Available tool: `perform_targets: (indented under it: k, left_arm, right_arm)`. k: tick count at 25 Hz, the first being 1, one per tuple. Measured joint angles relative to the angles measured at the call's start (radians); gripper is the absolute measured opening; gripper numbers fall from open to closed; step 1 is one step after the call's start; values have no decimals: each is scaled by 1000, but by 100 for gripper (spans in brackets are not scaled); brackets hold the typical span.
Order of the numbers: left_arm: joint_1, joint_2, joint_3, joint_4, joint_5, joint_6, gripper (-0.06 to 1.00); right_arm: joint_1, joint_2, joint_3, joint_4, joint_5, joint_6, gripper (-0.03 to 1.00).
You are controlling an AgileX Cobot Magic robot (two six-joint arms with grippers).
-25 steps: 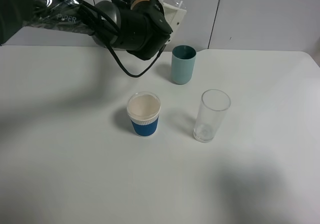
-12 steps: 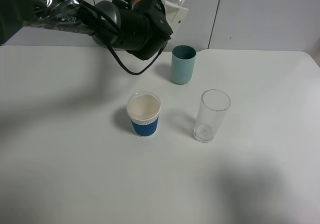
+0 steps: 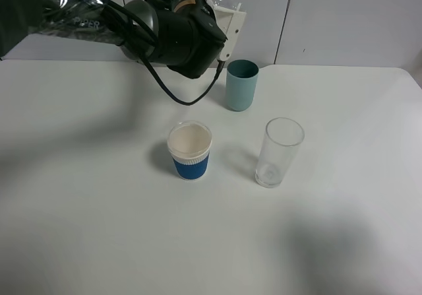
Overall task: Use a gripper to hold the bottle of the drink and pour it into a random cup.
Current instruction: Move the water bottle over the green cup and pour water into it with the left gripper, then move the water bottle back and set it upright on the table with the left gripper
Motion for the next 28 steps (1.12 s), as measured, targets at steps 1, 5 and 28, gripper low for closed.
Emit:
perform_targets:
  k: [1, 5, 28]
  left_arm:
    - [0, -8, 0, -48, 21, -3, 51]
    - [0, -53, 0, -262, 123, -22, 51]
    - [40, -312, 0, -211, 839, -1131, 51]
  right_arm:
    - [0, 0, 0, 0, 0, 0, 74]
    - [0, 0, 0, 0, 0, 0, 74]
    - [0, 0, 0, 0, 0, 0, 74]
